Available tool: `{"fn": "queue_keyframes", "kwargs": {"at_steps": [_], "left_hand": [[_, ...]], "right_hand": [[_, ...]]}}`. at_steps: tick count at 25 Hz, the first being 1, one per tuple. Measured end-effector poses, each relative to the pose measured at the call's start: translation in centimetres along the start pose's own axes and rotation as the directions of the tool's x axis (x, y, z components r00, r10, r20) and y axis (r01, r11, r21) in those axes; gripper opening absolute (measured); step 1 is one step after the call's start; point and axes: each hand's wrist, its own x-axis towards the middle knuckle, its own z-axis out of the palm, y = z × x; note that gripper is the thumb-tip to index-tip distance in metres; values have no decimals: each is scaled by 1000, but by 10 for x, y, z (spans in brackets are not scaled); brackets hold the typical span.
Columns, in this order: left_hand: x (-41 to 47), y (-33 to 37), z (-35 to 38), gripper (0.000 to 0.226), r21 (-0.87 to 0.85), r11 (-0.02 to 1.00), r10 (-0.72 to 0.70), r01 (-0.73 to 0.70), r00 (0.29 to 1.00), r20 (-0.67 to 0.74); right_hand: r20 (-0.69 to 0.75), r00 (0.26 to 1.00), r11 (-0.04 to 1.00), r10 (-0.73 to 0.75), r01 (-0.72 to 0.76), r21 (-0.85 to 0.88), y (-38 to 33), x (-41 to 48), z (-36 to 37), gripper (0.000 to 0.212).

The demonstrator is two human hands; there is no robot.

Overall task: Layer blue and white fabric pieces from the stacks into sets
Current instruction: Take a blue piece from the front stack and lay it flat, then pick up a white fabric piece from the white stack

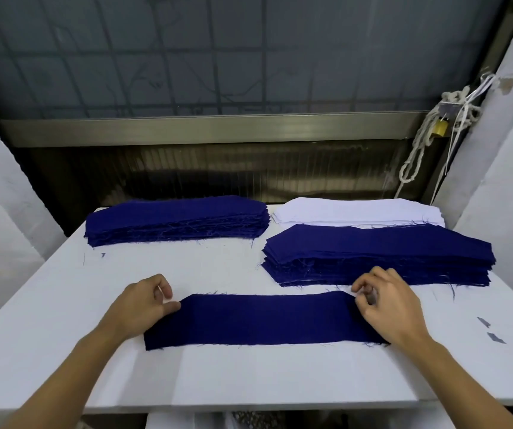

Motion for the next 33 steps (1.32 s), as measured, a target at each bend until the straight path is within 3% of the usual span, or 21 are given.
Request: {"fn": "queue_keyframes", "kwargs": {"at_steps": [2,4,8,13,20,26,30,33], "left_hand": [[16,18,-19,23,149,988,18,-28,997,69],[34,46,-34,23,182,979,83,-93,994,64],[77,118,-41,19,64,964,257,-259,965,46],[137,196,-15,21,-59,942,334,-331,941,50],[212,245,56,27,-24,962,274,-273,958,83],[250,257,100,27,86,973,211,-215,976,53],[258,264,112,19,42,986,164,-163,986,-32],[258,267,114,23,98,978,193,-186,979,-63]], "right_hand": [[-53,998,1000,-14,14,2,-4,16,-11,23],[-95,996,999,0,3,33,-10,42,-23,19],[-80,994,988,73,-61,139,-15,109,-37,16],[107,988,984,111,-124,124,-5,180,-24,8],[262,956,991,135,-133,-26,15,239,18,12],[255,963,994,82,-61,-91,24,263,47,14],[215,974,995,65,-48,-86,32,268,56,10],[196,979,995,57,-41,-87,34,268,59,9]]}}
